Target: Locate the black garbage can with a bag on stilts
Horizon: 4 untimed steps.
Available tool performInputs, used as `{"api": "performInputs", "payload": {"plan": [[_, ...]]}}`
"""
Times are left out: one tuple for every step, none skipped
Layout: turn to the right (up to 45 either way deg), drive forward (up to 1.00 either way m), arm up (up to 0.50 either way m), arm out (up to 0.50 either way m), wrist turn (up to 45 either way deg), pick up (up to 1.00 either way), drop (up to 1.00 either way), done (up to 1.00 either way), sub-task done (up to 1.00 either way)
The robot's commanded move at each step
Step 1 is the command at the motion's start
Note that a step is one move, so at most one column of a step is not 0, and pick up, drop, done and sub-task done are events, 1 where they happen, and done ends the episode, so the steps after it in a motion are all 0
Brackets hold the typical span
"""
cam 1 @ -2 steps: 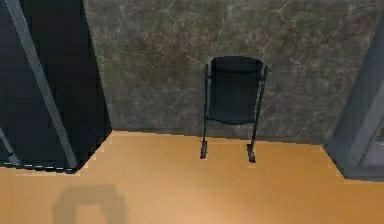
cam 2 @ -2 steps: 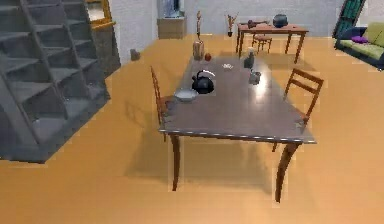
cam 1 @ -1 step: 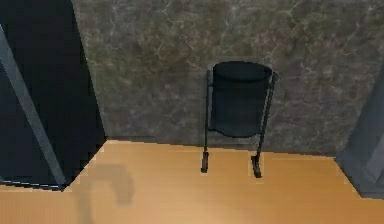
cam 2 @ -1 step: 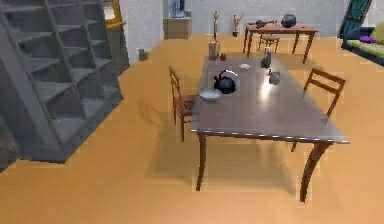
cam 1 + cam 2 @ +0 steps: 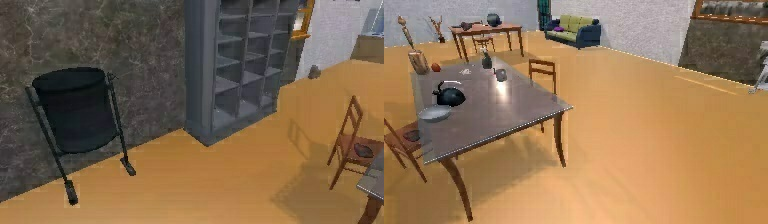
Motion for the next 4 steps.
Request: {"api": "performInputs", "payload": {"plan": [[12.0,0.00,0.00,0.00,0.0,0.00,0.00,0.00,0.00],[0.0,1.00,0.00,0.00,0.0,0.00,0.00,0.00,0.00],[9.0,0.00,0.00,0.00,0.0,0.00,0.00,0.00,0.00],[0.0,0.25,0.00,0.00,0.0,0.00,0.00,0.00,0.00]]}}
